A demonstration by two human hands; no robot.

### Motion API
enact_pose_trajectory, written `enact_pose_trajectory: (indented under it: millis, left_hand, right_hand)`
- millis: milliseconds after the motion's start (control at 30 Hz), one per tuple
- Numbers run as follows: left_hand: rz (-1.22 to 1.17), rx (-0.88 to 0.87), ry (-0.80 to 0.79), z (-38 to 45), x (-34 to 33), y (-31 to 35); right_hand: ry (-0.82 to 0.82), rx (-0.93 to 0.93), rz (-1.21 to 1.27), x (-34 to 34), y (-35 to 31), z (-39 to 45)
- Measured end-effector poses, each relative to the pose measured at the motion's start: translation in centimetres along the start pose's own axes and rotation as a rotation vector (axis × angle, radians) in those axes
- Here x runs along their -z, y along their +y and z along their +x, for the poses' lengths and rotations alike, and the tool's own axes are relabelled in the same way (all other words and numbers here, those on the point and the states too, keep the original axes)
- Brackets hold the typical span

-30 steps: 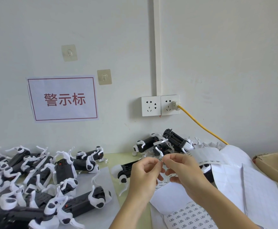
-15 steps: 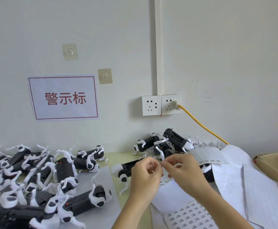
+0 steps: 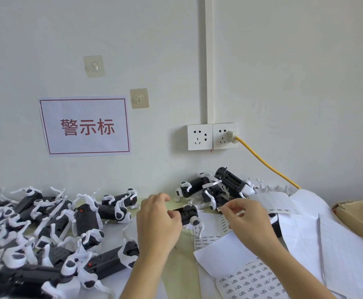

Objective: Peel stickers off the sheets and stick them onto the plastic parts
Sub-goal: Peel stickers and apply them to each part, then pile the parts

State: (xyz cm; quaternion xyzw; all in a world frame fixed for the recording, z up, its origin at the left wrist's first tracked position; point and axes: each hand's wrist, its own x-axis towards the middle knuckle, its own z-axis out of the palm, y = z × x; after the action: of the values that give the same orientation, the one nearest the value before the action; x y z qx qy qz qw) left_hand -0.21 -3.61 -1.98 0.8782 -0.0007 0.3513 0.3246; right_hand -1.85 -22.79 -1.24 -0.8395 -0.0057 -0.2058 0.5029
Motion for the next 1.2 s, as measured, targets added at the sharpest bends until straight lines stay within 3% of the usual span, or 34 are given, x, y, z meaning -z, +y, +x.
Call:
enact_pose_trajectory:
  millis: [167, 367, 533, 633, 767, 900, 1200]
  left_hand:
    - [0.229, 0.060, -0.340, -0.6, -0.5, -0.7]
    - [0.295, 0.047, -0.281, -0.4, -0.8, -1.0]
    - [-0.022, 0.261, -0.180, -0.4, -0.4, -0.4]
    - [-0.357, 0.478, -0.187, -0.1, -0.4, -0.1]
    - [-0.701, 0.684, -0.280, -0.1, -0.5, 0.8]
    - [-0.964, 0.769, -0.396, -0.6, -0.8, 1.9]
    - [-1.007, 0.760, -0.451, -2.6, -1.5, 4.0]
  right_hand:
    - [-0.016, 0.007, -0.013, -0.1, 0.1, 0.0]
    - [-0.030, 0.003, 0.000, 0.0, 0.1, 0.0]
    - [-0.012, 0.000, 0.005, 0.0, 0.1, 0.0]
    - [-0.002, 0.000, 0.011, 0.1, 0.1, 0.1]
    - [-0.006, 0.001, 0.019, 0.2, 0.1, 0.0]
    - [-0.005, 0.000, 0.029, 0.3, 0.1, 0.0]
    - [0.027, -0.002, 0.040, 0.5, 0.3, 0.4]
